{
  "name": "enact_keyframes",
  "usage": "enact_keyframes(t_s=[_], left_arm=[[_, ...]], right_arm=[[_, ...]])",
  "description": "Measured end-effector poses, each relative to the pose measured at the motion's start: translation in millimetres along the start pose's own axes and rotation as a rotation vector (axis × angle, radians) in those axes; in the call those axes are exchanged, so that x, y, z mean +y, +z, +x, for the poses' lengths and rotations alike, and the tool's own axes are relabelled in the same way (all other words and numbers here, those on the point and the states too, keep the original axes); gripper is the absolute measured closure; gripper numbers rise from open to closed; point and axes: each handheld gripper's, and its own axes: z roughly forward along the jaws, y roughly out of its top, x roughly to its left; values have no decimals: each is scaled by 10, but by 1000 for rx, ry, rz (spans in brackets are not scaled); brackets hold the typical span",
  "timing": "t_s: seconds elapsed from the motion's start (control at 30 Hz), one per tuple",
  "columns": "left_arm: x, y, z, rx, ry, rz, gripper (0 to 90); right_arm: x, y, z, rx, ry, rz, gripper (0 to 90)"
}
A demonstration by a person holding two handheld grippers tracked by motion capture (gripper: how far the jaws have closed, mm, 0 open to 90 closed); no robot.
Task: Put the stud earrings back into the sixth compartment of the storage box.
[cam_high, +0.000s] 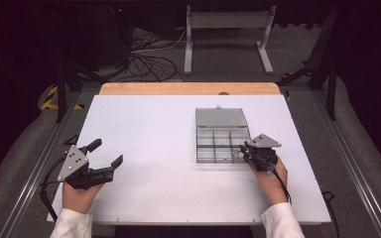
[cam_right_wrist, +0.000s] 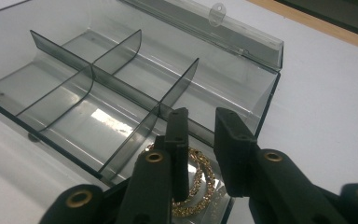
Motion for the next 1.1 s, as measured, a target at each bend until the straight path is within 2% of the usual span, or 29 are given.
enact_keyframes(t_s=[0.3, 0.5, 0.83, 1.1], left_arm=[[0, 0, -1, 0, 0, -1, 121], [1, 1, -2, -1, 2, 0, 121], [1, -1, -1, 1, 0, 0, 121], [3, -3, -2, -3, 0, 0, 121]], right_arm=[[2, 0, 27, 36, 8, -19, 592], [-1, 10, 35, 76, 38, -26, 539], [-8, 12, 24, 142, 90, -56, 377], [-17, -15, 16, 180, 103, -98, 260]])
